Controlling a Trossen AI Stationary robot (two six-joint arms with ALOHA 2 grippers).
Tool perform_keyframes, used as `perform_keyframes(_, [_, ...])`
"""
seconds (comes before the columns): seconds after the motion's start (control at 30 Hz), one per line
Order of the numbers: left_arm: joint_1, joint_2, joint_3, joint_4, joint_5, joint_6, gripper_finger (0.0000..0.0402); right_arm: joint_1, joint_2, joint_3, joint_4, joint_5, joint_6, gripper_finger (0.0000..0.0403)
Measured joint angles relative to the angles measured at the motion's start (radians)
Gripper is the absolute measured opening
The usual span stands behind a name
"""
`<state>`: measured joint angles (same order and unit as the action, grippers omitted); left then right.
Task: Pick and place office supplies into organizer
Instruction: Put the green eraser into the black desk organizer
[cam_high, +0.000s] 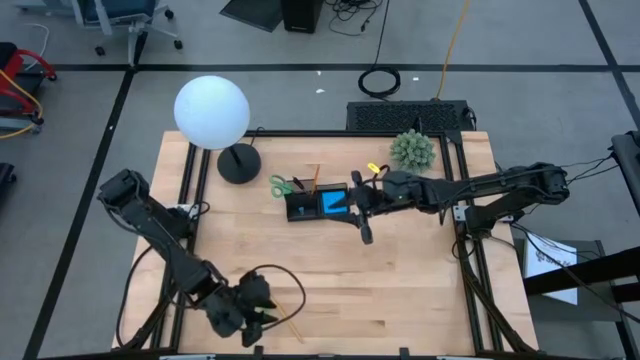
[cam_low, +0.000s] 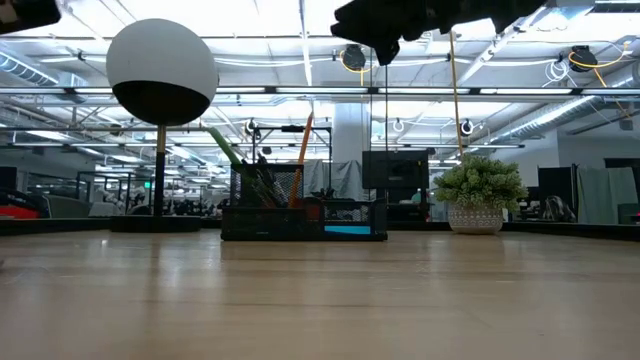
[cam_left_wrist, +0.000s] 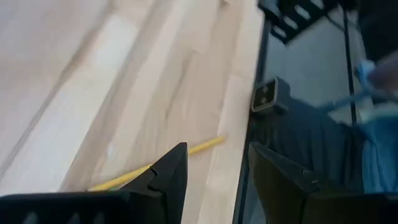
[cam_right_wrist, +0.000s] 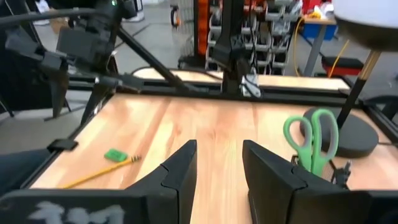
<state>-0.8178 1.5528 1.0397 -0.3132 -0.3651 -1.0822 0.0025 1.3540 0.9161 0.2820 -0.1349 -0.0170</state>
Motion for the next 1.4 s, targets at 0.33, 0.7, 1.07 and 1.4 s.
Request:
perform_keyframes(0.33, [0.019, 0.294, 0.241, -0.353, 0.130, -0.359, 0.0166, 0.000, -0.020, 0.000, -0.107, 0.000, 0.000, 0.0118])
perform_keyframes(0.7, [0.071, 0.475, 0.621, -0.914, 0.235, -0.580, 0.0166, 0.000, -0.053, 0.000, -0.145, 0.000, 0.009, 0.0118])
perform_keyframes(1.07, [0.080, 0.475, 0.612, -0.792, 0.347, -0.595, 0.0166, 0.006, -0.061, 0.000, -0.152, -0.001, 0.009, 0.0118])
perform_keyframes(1.4, [0.098, 0.475, 0.612, -0.632, 0.288, -0.368, 0.0166, 0.020, -0.061, 0.000, -0.163, -0.001, 0.023, 0.0118])
